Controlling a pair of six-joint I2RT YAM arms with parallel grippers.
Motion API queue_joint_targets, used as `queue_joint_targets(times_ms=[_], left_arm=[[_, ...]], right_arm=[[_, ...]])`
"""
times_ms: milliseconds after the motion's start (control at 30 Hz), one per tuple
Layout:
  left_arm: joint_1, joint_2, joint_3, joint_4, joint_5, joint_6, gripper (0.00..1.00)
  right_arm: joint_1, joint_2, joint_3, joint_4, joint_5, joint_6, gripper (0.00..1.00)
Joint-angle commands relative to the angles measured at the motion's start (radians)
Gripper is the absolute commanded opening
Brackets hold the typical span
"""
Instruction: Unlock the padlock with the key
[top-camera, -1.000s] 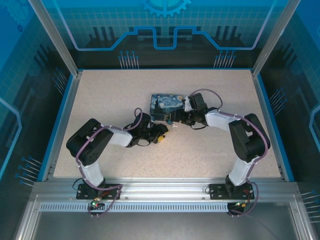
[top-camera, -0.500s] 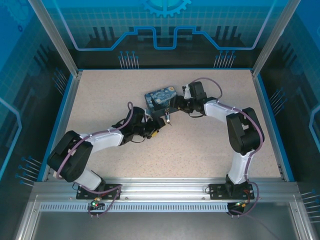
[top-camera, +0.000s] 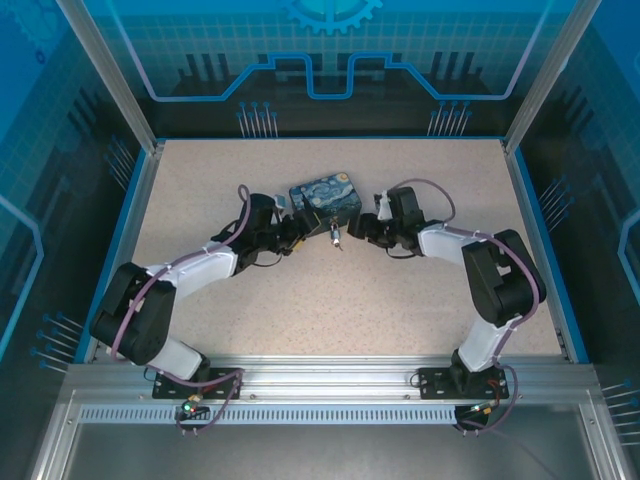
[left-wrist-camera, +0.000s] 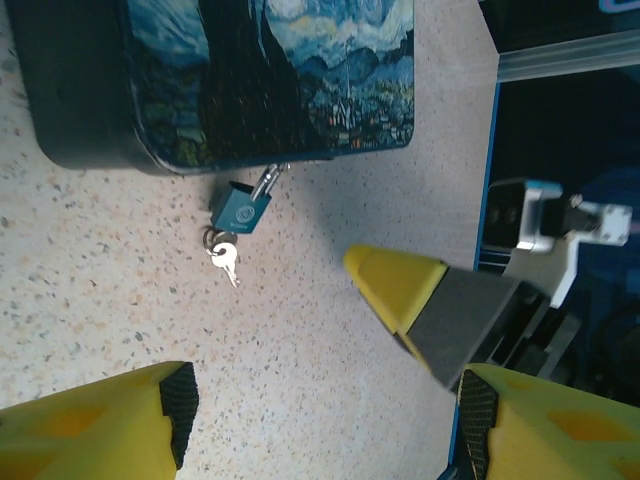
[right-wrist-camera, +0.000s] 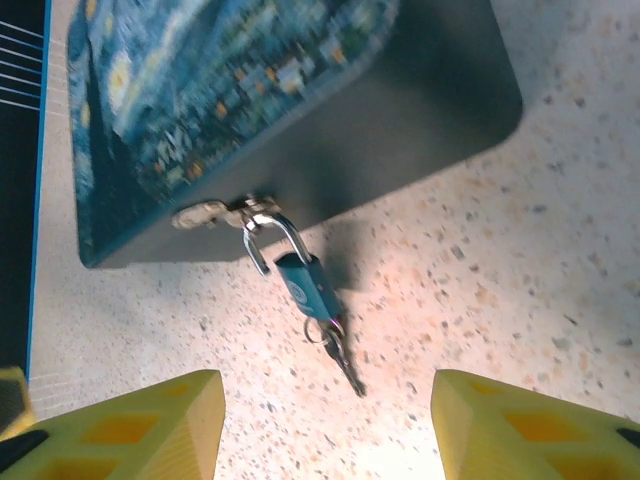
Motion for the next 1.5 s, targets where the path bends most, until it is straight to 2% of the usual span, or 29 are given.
queue_joint_targets(times_ms=[0, 200, 567, 700, 1133, 1467], left_arm=[[0.023, -0.033, 0.029, -0.031, -0.004, 0.035, 0.71], [0.048, -0.047, 0.028, -0.031, -0.002, 0.041, 0.73], [0.095, -0.075, 0.053, -0.071, -0.007, 0.062, 0.86], [0.097, -0.082, 0.075, -0.102, -0.011, 0.08, 0.99], [0.12, -0.087, 0.07, -0.112, 0.002, 0.073, 0.99], [0.13, -0.08, 0.072, -0.105, 0.012, 0.061, 0.99]], right_arm=[[0.02, -0.009, -0.048, 0.118, 0.01, 0.045, 0.57], [0.07, 0.048, -0.048, 0.188, 0.048, 0.07, 0.55], [0.109, 0.144, 0.012, 0.205, 0.092, 0.064, 0.5], [0.113, 0.169, 0.028, 0.21, 0.088, 0.055, 0.49], [0.137, 0.213, 0.069, 0.163, 0.099, -0.014, 0.46], [0.163, 0.23, 0.102, 0.09, 0.152, -0.072, 0.43]])
